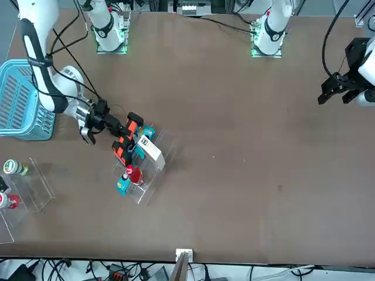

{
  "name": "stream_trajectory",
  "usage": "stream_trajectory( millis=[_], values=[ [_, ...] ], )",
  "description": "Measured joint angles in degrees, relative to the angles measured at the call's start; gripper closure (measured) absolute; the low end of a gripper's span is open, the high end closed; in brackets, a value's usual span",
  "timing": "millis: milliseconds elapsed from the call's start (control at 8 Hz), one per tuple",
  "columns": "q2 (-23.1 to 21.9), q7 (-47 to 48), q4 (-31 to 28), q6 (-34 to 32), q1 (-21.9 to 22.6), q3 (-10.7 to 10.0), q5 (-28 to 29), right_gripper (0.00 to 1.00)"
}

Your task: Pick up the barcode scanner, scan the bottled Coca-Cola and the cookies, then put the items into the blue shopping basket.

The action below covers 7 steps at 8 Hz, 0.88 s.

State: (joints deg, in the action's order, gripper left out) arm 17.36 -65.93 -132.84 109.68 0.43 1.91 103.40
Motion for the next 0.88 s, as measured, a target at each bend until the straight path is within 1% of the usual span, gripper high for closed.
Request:
stream_trajectory(
  millis=[500,875],
  values=[
    [-3.6,-0.5,-5.6,-0.5,0.0,0.0,0.0,0.56],
    [-5.3,-0.5,-8.3,-0.6,0.3,0.0,0.0,0.56]
  ],
)
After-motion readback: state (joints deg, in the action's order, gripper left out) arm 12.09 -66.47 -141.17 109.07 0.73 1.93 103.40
